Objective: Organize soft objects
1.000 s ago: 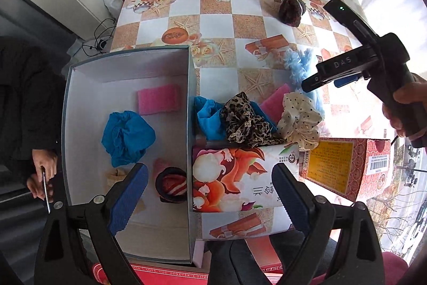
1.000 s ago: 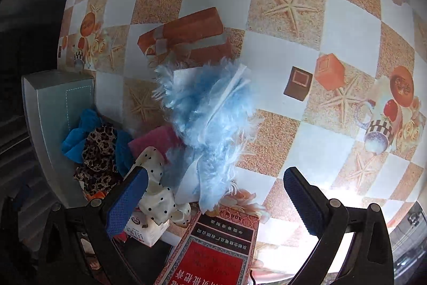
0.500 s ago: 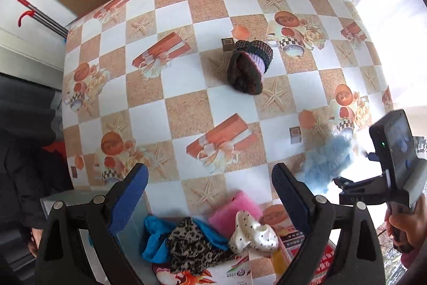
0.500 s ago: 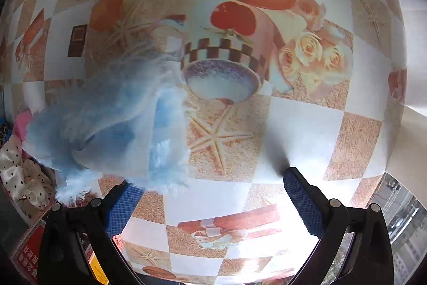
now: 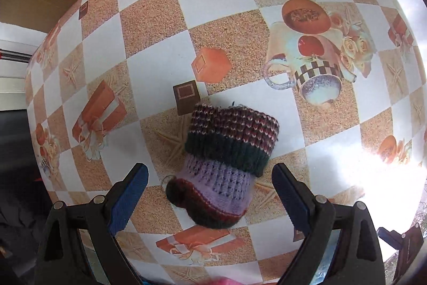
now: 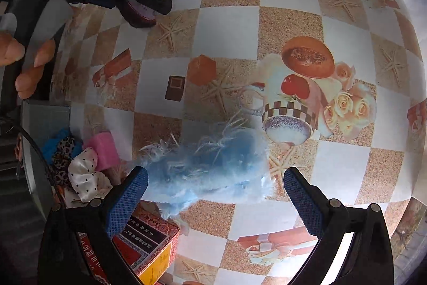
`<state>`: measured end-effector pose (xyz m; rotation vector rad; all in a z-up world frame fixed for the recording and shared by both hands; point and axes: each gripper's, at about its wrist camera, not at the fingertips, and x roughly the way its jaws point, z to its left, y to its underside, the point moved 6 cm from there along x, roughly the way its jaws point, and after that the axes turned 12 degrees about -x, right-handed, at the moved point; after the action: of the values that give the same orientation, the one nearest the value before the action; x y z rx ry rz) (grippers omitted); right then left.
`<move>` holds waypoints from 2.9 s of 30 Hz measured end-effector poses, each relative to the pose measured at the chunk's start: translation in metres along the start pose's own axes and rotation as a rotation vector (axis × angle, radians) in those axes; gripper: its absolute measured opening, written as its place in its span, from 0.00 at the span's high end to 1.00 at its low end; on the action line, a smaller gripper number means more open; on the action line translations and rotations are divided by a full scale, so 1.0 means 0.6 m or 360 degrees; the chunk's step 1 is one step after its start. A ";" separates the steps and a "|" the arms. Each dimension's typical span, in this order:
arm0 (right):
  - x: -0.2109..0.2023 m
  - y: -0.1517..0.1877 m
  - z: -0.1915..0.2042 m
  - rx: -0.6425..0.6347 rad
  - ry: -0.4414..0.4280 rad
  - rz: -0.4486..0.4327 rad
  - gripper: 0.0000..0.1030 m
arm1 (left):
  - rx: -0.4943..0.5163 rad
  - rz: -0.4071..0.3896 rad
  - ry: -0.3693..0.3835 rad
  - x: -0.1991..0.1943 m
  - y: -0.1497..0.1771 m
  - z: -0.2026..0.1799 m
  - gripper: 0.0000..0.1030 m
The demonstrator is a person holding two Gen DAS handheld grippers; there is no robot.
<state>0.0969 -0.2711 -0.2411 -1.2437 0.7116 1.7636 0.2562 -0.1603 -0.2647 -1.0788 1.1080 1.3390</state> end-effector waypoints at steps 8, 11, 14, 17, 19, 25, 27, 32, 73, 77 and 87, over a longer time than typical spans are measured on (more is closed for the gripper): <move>0.062 -0.002 0.042 -0.0236 0.0316 0.0100 0.00 | -0.0082 0.0039 0.0105 0.014 -0.009 0.008 0.06; 0.066 -0.006 0.047 -0.0210 0.0313 0.0102 0.00 | -0.0096 0.0050 0.0131 0.020 -0.009 0.018 0.07; 0.063 -0.023 0.055 -0.0131 0.0223 0.0123 0.08 | -0.0105 0.0071 0.0208 0.014 0.004 0.019 0.29; 0.045 -0.026 0.055 -0.0072 0.0172 0.0034 0.31 | -0.0075 0.0043 0.0217 -0.002 0.022 0.022 0.59; 0.036 -0.024 0.058 -0.0046 0.0129 -0.0014 0.47 | -0.0058 -0.0007 0.0246 -0.020 0.038 0.027 0.60; -0.014 -0.013 0.055 0.0031 0.0028 -0.0131 0.58 | 0.0018 -0.0201 0.0261 -0.102 0.117 0.047 0.61; -0.034 -0.009 0.048 0.0033 0.0041 -0.0143 0.58 | 0.0028 -0.0233 0.0279 -0.123 0.154 0.055 0.61; -0.034 -0.007 0.034 0.0050 0.0025 -0.0105 0.22 | -0.0019 -0.0224 0.0320 -0.140 0.225 0.062 0.61; -0.193 0.167 0.048 0.0348 -0.0017 -0.0359 0.65 | 0.0010 -0.0204 0.0286 -0.115 0.224 0.022 0.61; -0.232 0.169 0.081 0.0320 -0.0043 -0.0413 0.65 | -0.0008 -0.0310 0.0328 -0.181 0.289 0.064 0.61; -0.281 0.136 0.228 0.0109 -0.0072 -0.0493 0.64 | -0.0109 -0.0343 0.0390 -0.253 0.477 0.183 0.61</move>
<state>-0.0118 -0.2513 -0.0373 -1.1935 0.5176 1.4963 -0.0242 -0.0859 -0.0833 -1.4000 1.0926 1.1018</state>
